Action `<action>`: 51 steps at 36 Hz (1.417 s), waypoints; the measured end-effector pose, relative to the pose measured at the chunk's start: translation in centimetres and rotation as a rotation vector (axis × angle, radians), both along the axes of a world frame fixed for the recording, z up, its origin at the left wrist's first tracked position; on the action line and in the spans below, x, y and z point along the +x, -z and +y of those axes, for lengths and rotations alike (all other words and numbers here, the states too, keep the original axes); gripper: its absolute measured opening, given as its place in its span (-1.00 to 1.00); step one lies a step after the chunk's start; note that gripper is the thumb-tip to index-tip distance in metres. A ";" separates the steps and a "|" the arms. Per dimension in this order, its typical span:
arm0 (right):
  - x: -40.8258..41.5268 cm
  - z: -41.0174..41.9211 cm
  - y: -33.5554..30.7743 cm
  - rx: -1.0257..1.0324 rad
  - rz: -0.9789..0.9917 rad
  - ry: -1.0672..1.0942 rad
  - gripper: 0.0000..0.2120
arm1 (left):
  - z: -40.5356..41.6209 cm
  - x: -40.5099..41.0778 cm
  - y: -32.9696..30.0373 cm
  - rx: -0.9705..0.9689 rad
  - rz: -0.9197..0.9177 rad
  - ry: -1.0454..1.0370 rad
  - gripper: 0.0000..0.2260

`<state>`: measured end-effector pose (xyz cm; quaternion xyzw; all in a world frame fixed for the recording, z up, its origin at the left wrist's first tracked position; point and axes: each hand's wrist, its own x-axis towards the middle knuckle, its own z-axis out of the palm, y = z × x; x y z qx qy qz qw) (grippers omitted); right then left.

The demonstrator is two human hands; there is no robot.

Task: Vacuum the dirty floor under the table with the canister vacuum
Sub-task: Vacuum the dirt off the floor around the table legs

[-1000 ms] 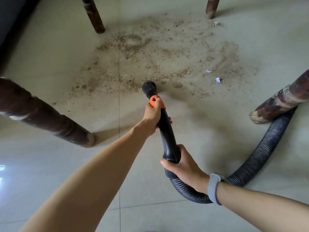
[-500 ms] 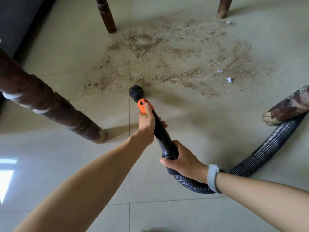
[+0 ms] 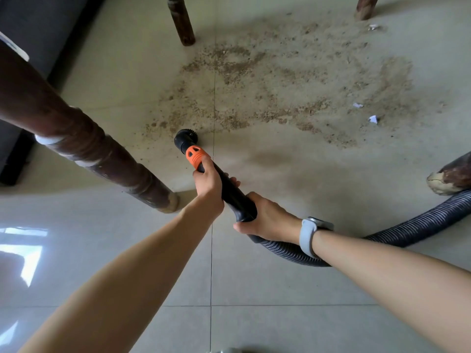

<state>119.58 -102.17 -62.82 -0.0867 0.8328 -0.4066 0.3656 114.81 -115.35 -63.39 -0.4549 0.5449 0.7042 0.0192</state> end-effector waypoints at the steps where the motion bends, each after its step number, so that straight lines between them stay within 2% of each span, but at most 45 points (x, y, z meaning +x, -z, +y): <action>1: -0.2 -0.2 -0.2 0.003 0.003 0.003 -0.68 | -0.2 -0.2 -0.1 0.013 0.002 -0.002 -0.71; 5: -0.8 -0.8 -0.7 0.010 0.008 0.032 -0.68 | -1.0 -1.3 -0.2 0.067 0.001 0.004 -0.67; 10: -1.0 -0.6 -0.8 0.015 0.001 0.088 -0.63 | -0.6 -2.1 -0.4 0.077 0.020 0.041 -0.68; 32: 0.6 2.2 -1.0 -0.050 -0.022 0.210 -0.63 | 2.8 -2.9 -0.1 0.096 0.020 0.223 -0.61; 39: 0.6 2.7 -0.8 -0.114 -0.039 0.259 -0.64 | 3.4 -3.4 -0.6 0.093 0.008 0.273 -0.72; 51: -0.3 2.5 0.6 -0.149 -0.022 0.258 -0.60 | 3.9 -4.5 -1.2 0.082 -0.026 0.337 -0.68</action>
